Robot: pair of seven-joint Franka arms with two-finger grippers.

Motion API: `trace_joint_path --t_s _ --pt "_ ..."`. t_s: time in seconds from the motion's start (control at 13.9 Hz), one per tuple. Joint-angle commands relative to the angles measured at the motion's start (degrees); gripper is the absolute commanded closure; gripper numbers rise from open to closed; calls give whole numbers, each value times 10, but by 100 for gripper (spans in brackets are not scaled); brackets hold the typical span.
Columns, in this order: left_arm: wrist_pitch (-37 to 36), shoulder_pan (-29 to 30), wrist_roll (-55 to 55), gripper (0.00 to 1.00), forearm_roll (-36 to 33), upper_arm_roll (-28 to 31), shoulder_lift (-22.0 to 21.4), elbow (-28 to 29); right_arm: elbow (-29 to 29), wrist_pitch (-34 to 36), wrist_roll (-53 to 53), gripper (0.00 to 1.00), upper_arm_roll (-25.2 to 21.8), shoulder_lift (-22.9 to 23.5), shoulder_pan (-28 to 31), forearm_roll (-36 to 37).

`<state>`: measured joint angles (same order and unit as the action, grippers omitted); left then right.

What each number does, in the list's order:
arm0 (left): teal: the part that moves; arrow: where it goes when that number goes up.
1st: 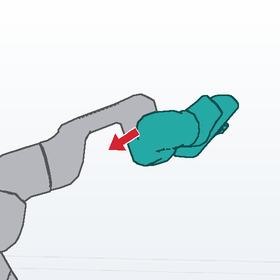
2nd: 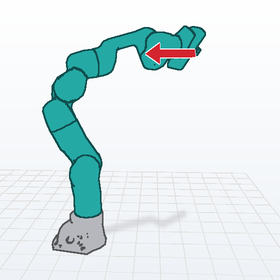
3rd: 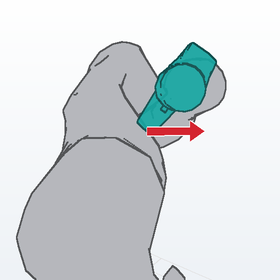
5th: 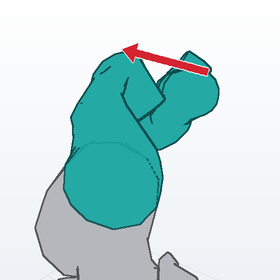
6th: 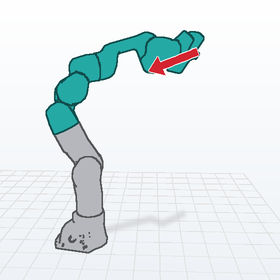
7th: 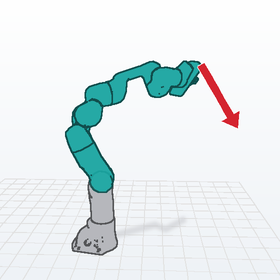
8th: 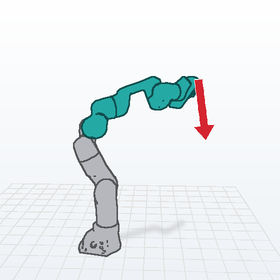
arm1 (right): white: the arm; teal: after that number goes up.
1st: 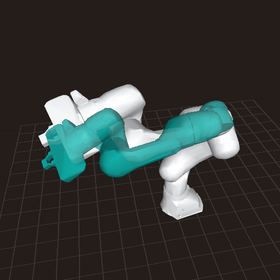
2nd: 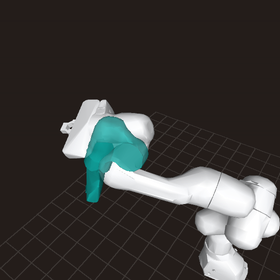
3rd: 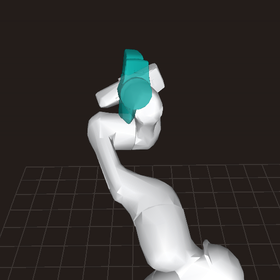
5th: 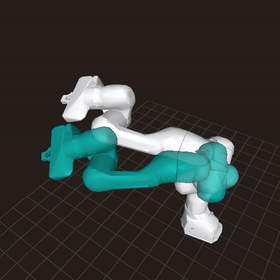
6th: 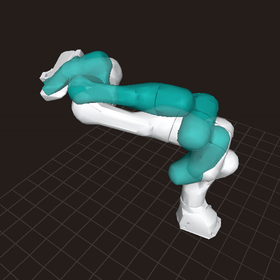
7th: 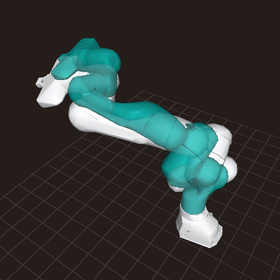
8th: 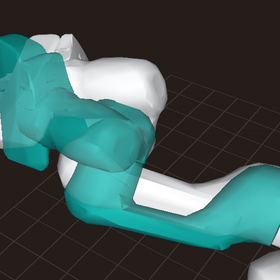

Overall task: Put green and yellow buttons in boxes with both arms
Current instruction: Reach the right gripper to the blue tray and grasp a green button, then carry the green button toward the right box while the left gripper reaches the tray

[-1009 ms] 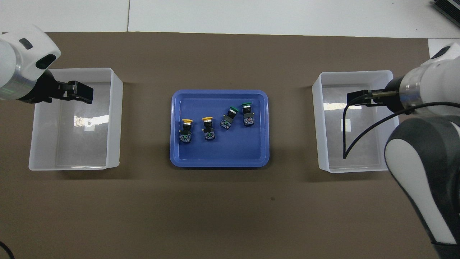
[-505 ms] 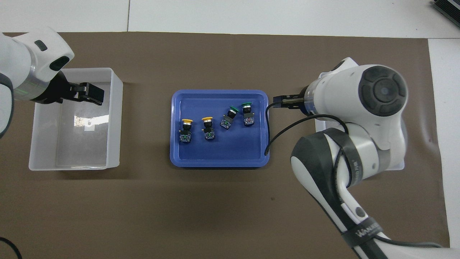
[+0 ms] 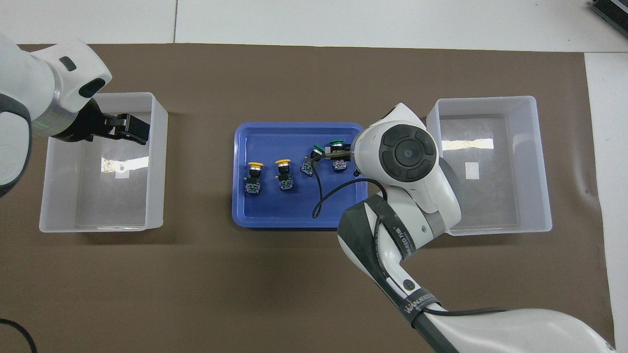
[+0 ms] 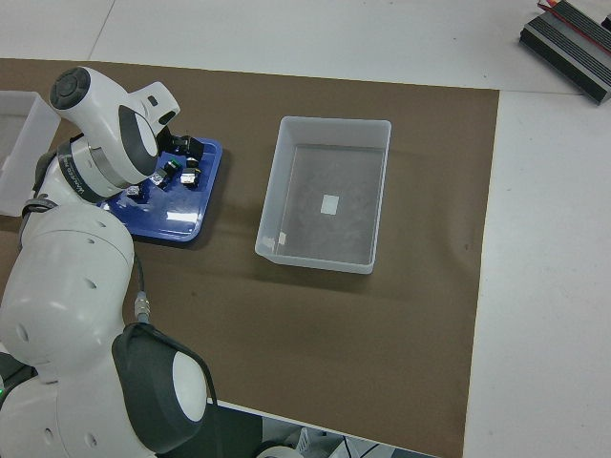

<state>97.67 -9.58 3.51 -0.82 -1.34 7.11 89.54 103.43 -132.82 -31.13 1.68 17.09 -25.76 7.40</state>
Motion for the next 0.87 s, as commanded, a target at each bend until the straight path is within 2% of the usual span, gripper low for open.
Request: trace_joint_path --t_s 0.0,0.14,0.29,0.43,0.79 --pt "6 -13 -4 0 6 5 5 0 -2 -30 -23 0 -1 22 -2 24" --pt "12 -14 -4 0 6 5 5 7 -2 -55 -31 0 -2 42 -13 39" --pt "20 -21 -3 0 6 5 5 14 2 -97 -32 4 -1 61 -15 72" --pt "24 -25 -1 0 13 5 12 16 13 -109 -22 5 -2 65 -15 95" --pt "102 -52 37 0 27 5 12 73 26 -121 -22 5 -1 74 -15 111"
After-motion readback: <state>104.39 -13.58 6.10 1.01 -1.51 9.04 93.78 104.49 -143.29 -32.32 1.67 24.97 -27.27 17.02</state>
